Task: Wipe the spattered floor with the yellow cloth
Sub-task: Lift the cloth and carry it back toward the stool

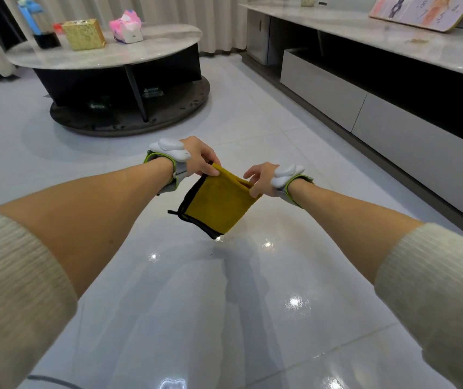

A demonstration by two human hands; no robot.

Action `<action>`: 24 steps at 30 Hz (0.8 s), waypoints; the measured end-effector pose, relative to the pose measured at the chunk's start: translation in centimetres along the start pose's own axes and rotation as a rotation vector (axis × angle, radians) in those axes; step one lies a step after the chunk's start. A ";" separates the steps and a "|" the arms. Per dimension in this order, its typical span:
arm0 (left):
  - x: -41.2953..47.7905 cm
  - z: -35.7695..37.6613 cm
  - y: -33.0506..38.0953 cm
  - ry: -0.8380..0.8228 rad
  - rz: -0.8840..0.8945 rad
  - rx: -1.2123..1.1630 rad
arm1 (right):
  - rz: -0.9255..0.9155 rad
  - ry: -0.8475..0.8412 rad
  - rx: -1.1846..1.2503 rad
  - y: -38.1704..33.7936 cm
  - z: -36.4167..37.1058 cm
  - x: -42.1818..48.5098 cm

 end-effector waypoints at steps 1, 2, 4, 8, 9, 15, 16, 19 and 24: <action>0.0 -0.2 -0.3 0.000 -0.002 0.003 | -0.020 -0.005 0.011 0.0 0.1 0.1; 0.0 -0.4 -0.6 0.000 -0.005 -0.002 | -0.034 -0.009 0.022 -0.1 0.2 0.2; -0.2 -1.0 -1.3 0.003 -0.022 -0.029 | -0.055 -0.012 0.086 -0.2 0.4 0.4; -0.9 -2.1 -2.3 0.025 -0.038 -0.093 | -0.084 0.071 0.065 -0.4 1.1 0.2; -1.2 -2.5 -2.5 0.032 -0.040 -0.113 | -0.085 0.101 0.010 -0.5 1.2 0.1; -5.6 -7.4 -2.7 0.047 -0.115 -0.189 | -0.087 0.132 -0.039 -5.5 -2.6 -3.2; -6.7 -8.4 -2.4 0.052 -0.137 -0.202 | -0.092 0.119 -0.046 -6.7 -3.8 -4.2; -10.4 -12.2 -0.4 0.074 -0.205 -0.257 | -0.098 0.102 -0.033 -10.9 -8.1 -7.3; -18.8 -22.7 7.8 0.119 -0.365 -0.299 | -0.090 0.043 -0.045 -19.9 -17.9 -15.5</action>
Point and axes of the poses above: each hand's wrist, its own x-axis towards the middle knuckle, its own z-axis out of the palm, y = z × x, the point moved 3 cm from there along x, towards the middle knuckle, and after that the axes turned 8 degrees about x, right-handed, at the moved point
